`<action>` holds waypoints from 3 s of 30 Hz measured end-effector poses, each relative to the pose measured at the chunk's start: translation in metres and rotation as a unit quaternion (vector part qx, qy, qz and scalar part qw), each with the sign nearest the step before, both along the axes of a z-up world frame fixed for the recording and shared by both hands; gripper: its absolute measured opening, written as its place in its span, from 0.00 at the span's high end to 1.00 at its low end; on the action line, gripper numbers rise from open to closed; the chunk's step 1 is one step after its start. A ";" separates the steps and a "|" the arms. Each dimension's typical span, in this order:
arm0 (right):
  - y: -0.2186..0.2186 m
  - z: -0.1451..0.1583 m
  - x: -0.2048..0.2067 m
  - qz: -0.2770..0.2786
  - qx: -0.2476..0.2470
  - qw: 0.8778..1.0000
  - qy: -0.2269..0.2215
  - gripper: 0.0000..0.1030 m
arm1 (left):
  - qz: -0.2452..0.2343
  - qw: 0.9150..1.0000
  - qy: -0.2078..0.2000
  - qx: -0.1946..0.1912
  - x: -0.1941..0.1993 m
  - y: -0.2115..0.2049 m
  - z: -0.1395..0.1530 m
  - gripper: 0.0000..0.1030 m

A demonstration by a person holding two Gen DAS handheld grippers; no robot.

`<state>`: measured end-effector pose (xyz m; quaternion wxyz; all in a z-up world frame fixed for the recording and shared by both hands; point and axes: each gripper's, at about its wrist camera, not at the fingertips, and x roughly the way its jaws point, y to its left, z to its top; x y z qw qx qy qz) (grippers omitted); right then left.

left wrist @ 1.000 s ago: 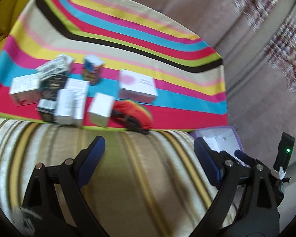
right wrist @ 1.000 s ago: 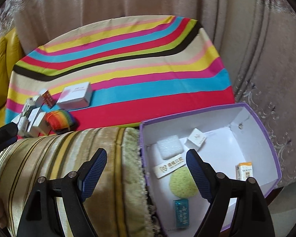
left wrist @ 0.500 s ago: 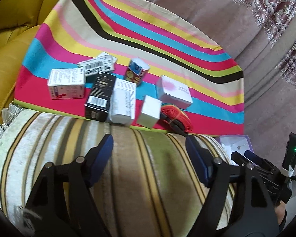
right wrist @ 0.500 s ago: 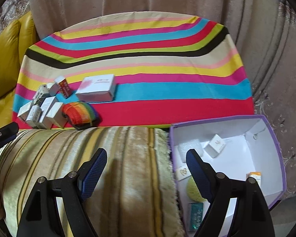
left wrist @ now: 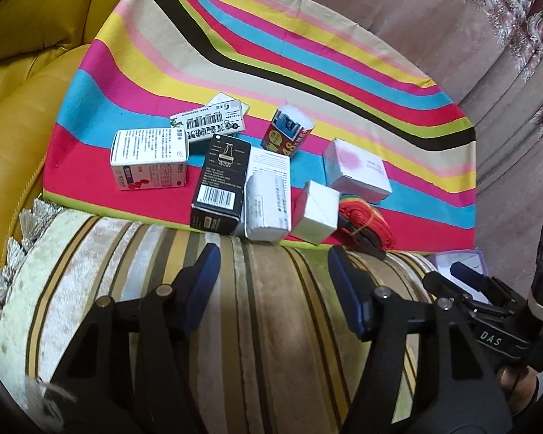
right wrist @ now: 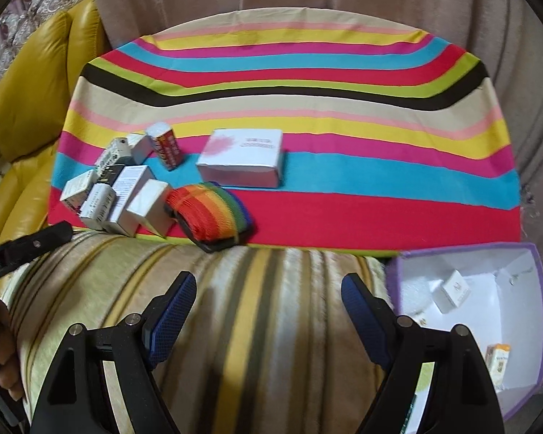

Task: Organize objects
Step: 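Return both tools to the table and grasp the white bottle box with the left tool, then grasp the rainbow strap bundle with the right tool while the left tool holds the white bottle, then carry the bottle and rainbow bundle over the purple-rimmed box and open both tools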

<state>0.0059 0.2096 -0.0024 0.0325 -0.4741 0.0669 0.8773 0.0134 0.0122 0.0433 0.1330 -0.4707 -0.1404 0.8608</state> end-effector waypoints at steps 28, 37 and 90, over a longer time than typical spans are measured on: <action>-0.019 -0.041 -0.098 0.106 -0.093 0.988 -0.057 0.19 | -0.002 0.996 -0.018 -0.086 -0.041 0.021 -0.016 0.58; -0.020 -0.052 -0.118 0.127 -0.110 0.983 -0.076 0.23 | 0.000 0.997 -0.016 -0.073 -0.041 0.019 -0.018 0.67; 0.151 -0.015 0.101 -0.194 -0.045 0.980 0.007 0.31 | -0.295 0.955 0.003 0.026 0.029 0.222 0.008 0.68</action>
